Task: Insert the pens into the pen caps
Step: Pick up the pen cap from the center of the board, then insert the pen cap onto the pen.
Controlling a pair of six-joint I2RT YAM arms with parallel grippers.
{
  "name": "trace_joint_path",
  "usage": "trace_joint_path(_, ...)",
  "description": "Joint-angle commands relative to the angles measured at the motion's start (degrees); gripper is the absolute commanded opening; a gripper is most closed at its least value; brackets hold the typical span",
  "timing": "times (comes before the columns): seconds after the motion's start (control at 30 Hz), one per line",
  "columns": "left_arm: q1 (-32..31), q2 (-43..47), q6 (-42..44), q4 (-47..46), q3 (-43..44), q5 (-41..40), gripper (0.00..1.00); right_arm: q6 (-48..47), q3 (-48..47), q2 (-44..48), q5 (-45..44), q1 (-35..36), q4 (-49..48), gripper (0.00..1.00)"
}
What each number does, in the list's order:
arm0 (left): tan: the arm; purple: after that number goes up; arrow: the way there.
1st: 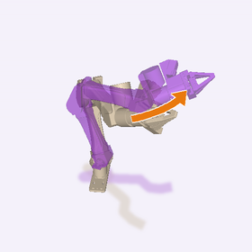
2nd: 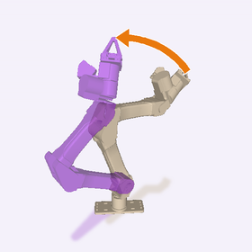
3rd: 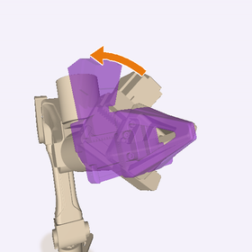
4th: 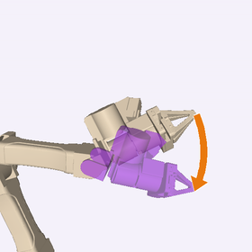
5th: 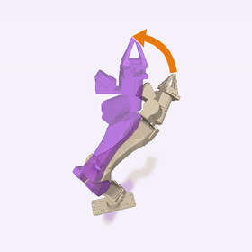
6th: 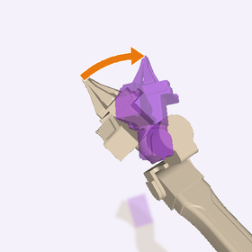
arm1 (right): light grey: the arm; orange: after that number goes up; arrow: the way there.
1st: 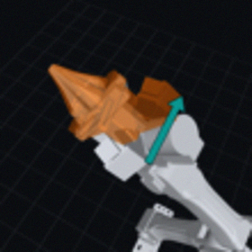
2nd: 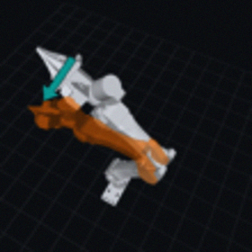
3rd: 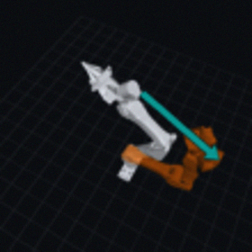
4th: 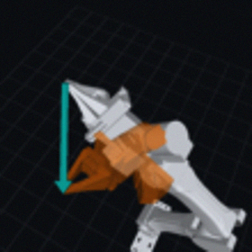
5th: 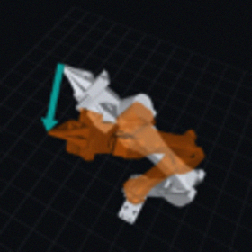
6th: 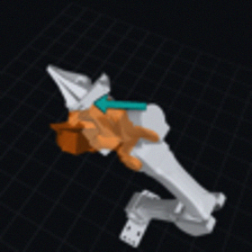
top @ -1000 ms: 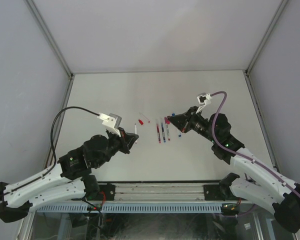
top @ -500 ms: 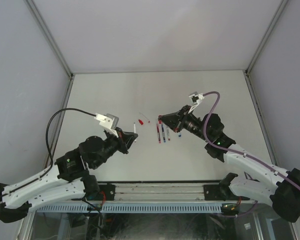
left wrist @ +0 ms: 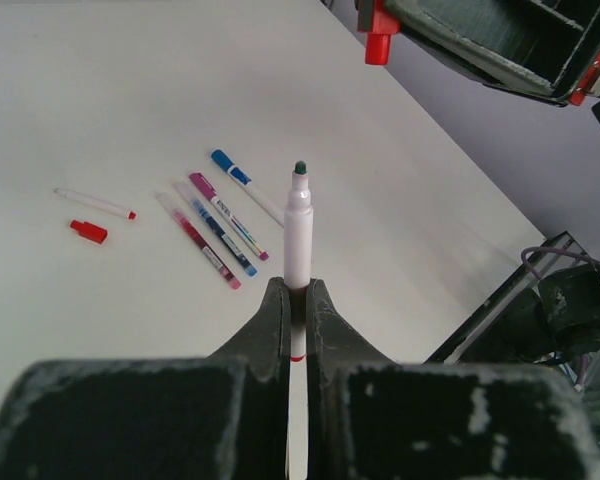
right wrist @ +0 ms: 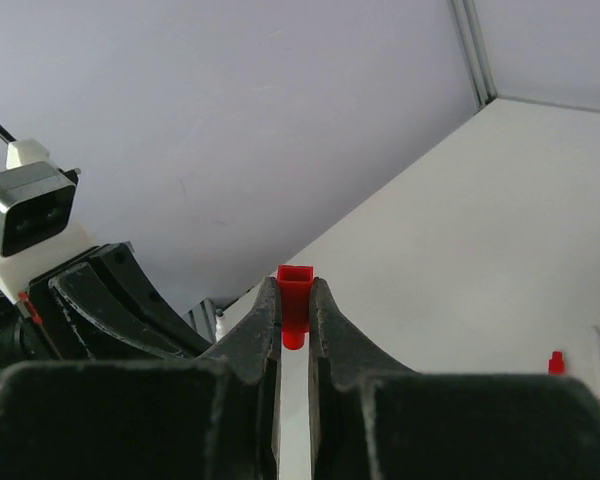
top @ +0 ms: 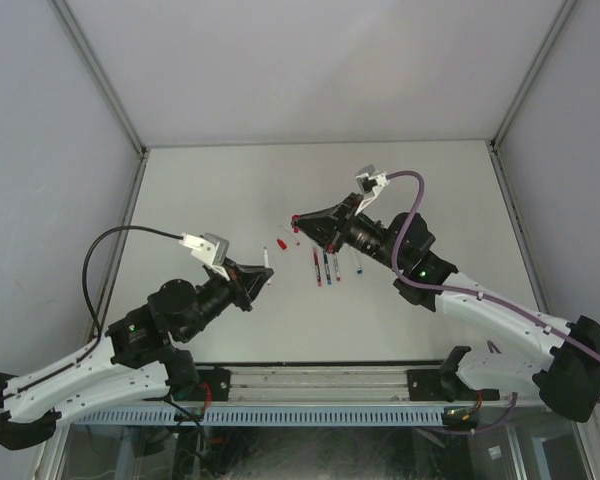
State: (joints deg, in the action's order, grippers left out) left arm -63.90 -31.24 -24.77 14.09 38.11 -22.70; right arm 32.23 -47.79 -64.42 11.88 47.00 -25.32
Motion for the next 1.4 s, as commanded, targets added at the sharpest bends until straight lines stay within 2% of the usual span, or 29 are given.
trace_joint_path(0.0, -0.33, 1.08, 1.3, -3.95, -0.64, 0.68, 0.0, -3.04, -3.11, -1.69, -0.79, 1.57, -4.04, 0.0)
trace_joint_path(0.33, -0.32, 3.65, 1.24, -4.44, -1.72, -0.06, 0.0, -4.61, -3.45, -2.88, -4.97, 6.38, -6.34, 0.0)
trace_joint_path(0.67, -0.3, 4.27, 1.53, -4.7, -2.06, 1.26, 0.0, -2.25, -2.31, -3.64, -9.72, 7.92, -10.84, 0.0)
trace_joint_path(1.0, -0.31, 2.29, 2.69, -6.15, -1.55, 5.65, 0.0, -3.54, -2.39, -4.63, -2.49, 7.75, -15.42, 0.0)
trace_joint_path(1.37, -0.28, 1.54, 2.89, -6.35, -1.28, 6.65, 0.0, -1.68, -2.4, -6.04, 2.28, 7.23, -17.73, 0.0)
